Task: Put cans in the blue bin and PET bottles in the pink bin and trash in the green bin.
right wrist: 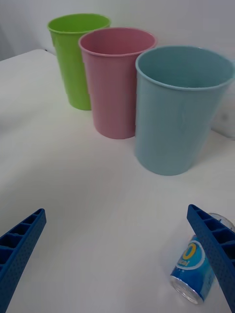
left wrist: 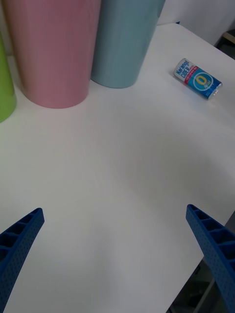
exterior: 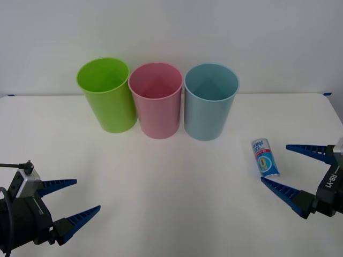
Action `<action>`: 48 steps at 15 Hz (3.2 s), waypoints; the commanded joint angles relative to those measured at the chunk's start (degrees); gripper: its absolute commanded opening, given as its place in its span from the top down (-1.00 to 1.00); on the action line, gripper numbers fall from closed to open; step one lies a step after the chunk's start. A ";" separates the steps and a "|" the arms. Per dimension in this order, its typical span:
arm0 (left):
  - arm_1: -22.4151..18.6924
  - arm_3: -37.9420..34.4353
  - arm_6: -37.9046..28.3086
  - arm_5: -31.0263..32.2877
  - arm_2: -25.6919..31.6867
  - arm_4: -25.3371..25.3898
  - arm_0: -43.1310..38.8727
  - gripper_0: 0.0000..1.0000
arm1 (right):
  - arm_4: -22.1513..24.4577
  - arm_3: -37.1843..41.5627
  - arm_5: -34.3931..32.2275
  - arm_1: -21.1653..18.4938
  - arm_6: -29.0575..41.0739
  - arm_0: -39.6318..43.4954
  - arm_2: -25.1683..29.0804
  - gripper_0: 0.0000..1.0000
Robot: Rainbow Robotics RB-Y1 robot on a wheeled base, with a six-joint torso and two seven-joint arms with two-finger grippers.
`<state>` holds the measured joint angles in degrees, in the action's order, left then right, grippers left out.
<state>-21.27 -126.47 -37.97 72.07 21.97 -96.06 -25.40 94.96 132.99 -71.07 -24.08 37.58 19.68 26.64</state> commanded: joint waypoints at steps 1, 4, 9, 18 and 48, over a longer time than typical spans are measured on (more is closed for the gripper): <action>0.00 0.00 0.00 0.00 0.00 0.00 0.00 -0.98 | 4.97 1.04 2.96 -0.01 5.49 -0.08 -0.19 -1.00; 0.00 0.00 0.00 0.00 0.00 0.00 0.00 -0.98 | 10.16 2.53 3.66 -0.01 8.04 -0.26 -0.71 -1.00; 0.00 0.00 0.00 0.00 0.00 0.00 0.00 -0.98 | 16.22 1.22 3.66 0.17 16.21 -2.02 -2.12 -1.00; 0.00 0.00 0.00 0.00 0.00 0.00 0.00 -0.98 | 25.89 -8.28 3.66 1.58 19.73 -9.49 -3.44 -1.00; 0.00 0.00 0.00 0.00 0.00 0.00 0.00 -0.98 | 54.37 -31.04 7.26 10.10 27.29 -24.43 -12.67 -1.00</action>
<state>-21.27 -126.47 -37.97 72.07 21.97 -96.06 -25.40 149.17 102.44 -64.25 -14.03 64.88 -4.66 14.22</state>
